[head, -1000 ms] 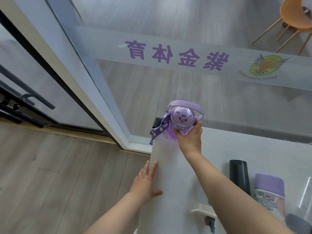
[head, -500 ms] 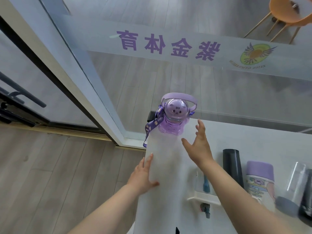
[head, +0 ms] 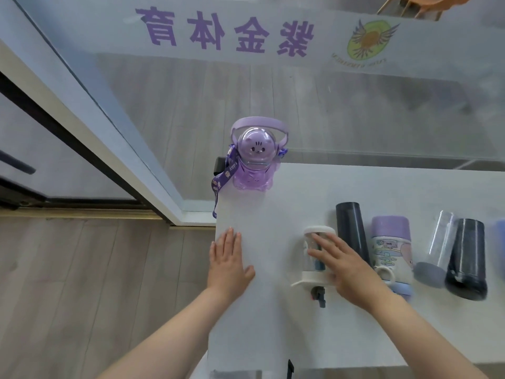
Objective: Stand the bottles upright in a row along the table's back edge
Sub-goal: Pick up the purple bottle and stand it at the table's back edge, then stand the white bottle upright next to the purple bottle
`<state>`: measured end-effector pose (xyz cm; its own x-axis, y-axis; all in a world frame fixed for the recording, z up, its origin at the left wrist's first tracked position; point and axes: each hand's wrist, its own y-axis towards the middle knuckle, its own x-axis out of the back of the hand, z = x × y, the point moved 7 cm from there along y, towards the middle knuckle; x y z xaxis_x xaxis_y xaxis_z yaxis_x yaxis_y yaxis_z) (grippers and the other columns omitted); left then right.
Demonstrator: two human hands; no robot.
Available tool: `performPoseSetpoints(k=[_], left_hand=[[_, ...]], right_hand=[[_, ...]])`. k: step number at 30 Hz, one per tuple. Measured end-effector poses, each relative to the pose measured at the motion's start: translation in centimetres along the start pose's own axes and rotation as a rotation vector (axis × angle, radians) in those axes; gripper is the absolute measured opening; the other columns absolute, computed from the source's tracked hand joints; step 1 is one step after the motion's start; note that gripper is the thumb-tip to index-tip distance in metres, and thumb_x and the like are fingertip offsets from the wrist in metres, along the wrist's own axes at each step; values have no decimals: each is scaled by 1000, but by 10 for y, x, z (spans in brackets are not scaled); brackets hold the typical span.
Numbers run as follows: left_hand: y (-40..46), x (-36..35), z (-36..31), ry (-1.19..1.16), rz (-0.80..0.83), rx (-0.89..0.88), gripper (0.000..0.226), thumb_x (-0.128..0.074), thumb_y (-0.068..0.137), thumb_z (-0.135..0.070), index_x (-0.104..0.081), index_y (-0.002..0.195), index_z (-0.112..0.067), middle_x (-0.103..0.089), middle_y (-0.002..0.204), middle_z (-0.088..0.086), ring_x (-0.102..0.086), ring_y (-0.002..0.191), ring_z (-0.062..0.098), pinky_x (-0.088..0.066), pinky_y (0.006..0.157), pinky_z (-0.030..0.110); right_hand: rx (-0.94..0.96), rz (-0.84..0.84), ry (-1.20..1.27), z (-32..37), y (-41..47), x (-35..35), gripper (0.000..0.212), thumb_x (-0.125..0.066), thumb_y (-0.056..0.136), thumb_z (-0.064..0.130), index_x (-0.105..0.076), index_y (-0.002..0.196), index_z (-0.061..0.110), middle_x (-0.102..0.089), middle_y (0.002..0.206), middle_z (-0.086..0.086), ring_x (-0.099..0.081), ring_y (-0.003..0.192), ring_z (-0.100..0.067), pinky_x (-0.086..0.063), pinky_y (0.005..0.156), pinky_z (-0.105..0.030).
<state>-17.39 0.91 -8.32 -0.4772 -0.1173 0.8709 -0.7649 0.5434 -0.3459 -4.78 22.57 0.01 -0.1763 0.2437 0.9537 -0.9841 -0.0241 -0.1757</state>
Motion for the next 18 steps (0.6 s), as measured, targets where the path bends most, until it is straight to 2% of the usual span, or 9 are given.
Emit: performPoseSetpoints(k=[2, 5, 7, 9, 11, 14, 16, 18], left_hand=[[1, -5, -2, -24, -16, 37, 83, -35, 75, -48, -32, 145, -3, -28, 155, 16, -13, 143, 29, -1, 115, 46], [0, -7, -5, -37, -61, 72, 77, -36, 79, -44, -31, 145, -3, -29, 155, 17, -11, 143, 28, 6, 115, 44], [-1, -10, -7, -26, -77, 67, 74, -35, 83, -44, -27, 146, -6, -26, 156, 17, -9, 144, 30, 6, 116, 44], [-2, -13, -9, -4, -98, 60, 72, -34, 86, -45, -25, 148, -10, -23, 157, 18, -8, 145, 32, 4, 116, 45], [-2, -15, -9, 20, -128, 74, 70, -32, 88, -45, -26, 149, -11, -22, 157, 17, -9, 146, 32, 0, 117, 46], [-3, -17, -7, 47, -174, 80, 70, -31, 88, -45, -26, 149, -13, -20, 158, 15, -11, 147, 31, -6, 118, 47], [-2, -18, -7, 56, -197, 81, 69, -31, 88, -44, -26, 150, -15, -20, 159, 12, -12, 147, 29, -9, 118, 47], [-2, -18, -7, 48, -216, 90, 68, -31, 87, -43, -27, 150, -17, -21, 159, 11, -13, 147, 27, -10, 118, 47]], right_hand=[[44, 73, -136, -8, -5, -6, 95, -63, 65, -11, -38, 147, 28, -19, 162, 3, -15, 148, -23, -25, 116, -35], [116, 104, -311, -13, -4, -11, 101, -67, 55, -6, -40, 147, 23, -29, 158, -8, -31, 141, -33, -37, 110, -44], [149, 124, -345, -12, -3, -19, 96, -61, 64, -3, -31, 151, 22, -23, 160, -12, -30, 142, -38, -37, 109, -50], [158, 155, -355, -12, -3, -27, 83, -45, 76, 4, -20, 154, 21, -13, 162, -14, -22, 145, -41, -31, 110, -53], [127, 126, -306, -11, 1, -27, 75, -42, 79, 11, -27, 152, 19, -16, 160, -17, -22, 144, -42, -30, 110, -54], [67, -4, -162, -10, 6, -18, 76, -64, 77, 18, -34, 147, 14, -27, 156, -18, -27, 140, -39, -30, 111, -52], [-40, -126, 18, -16, 6, -6, 83, -77, 72, 31, -38, 143, 15, -35, 152, -12, -33, 133, -33, -38, 107, -45], [-161, -169, 219, -25, 5, 2, 90, -81, 67, 44, -38, 142, 18, -38, 148, -2, -36, 128, -26, -40, 100, -34]])
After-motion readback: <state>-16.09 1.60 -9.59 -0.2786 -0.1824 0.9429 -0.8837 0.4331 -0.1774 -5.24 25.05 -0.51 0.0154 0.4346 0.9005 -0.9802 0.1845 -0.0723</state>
